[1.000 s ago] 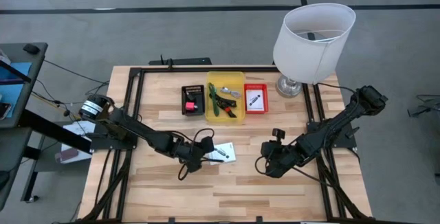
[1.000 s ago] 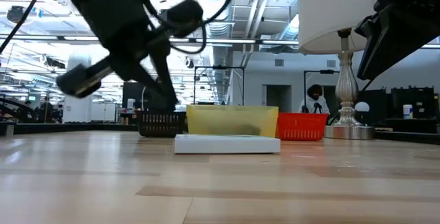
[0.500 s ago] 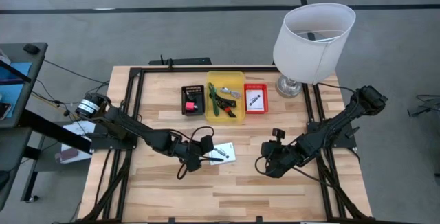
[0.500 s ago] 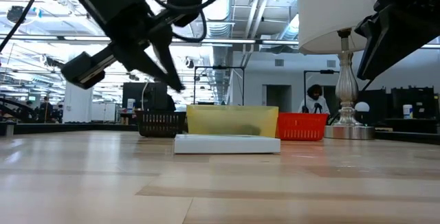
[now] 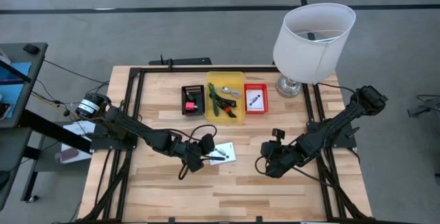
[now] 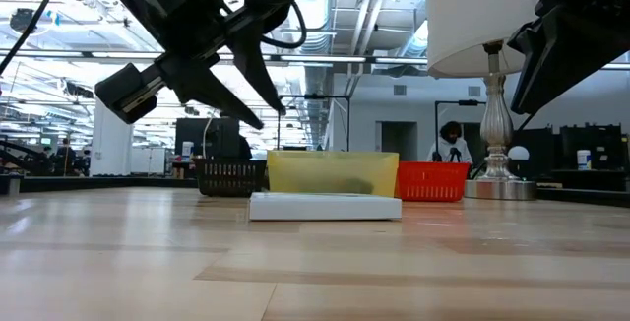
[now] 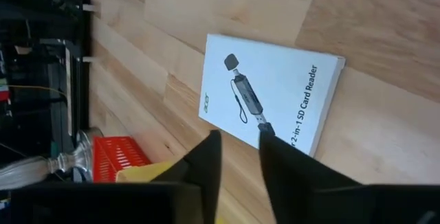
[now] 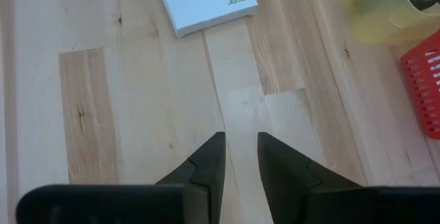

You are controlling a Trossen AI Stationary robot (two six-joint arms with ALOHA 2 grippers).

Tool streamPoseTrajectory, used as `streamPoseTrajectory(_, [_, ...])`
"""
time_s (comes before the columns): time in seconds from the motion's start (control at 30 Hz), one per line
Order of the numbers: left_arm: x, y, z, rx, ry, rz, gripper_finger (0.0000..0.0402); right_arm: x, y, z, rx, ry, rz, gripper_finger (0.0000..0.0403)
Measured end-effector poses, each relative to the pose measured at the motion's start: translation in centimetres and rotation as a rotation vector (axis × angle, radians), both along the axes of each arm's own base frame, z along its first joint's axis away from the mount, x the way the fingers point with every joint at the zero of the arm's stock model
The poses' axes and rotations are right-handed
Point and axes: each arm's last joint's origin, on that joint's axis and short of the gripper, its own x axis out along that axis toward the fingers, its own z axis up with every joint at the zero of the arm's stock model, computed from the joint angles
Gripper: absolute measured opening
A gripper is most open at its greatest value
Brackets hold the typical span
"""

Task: Pick and place items into bin
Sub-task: Put the white card reader box into the red bin

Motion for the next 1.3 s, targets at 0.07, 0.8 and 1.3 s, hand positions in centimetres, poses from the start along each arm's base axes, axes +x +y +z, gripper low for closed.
streamPoseTrajectory(0.07, [0.0, 0.0, 0.0, -0.001, 0.0, 0.001, 0.0114, 0.0, 0.0, 0.0, 0.001, 0.0, 0.0, 0.0079])
streamPoseTrajectory(0.8, [0.1, 1.2, -1.2, -0.043, 0.134, -0.134, 0.0174, -0.1, 0.4, 0.0, 0.011, -0.013, 0.015, 0.0079])
streamPoseTrajectory(1.3, [0.2, 1.1, -1.1, -0.132, 0.134, -0.133, 0.0174, 0.0, 0.4, 0.1, 0.015, -0.019, 0.015, 0.0079])
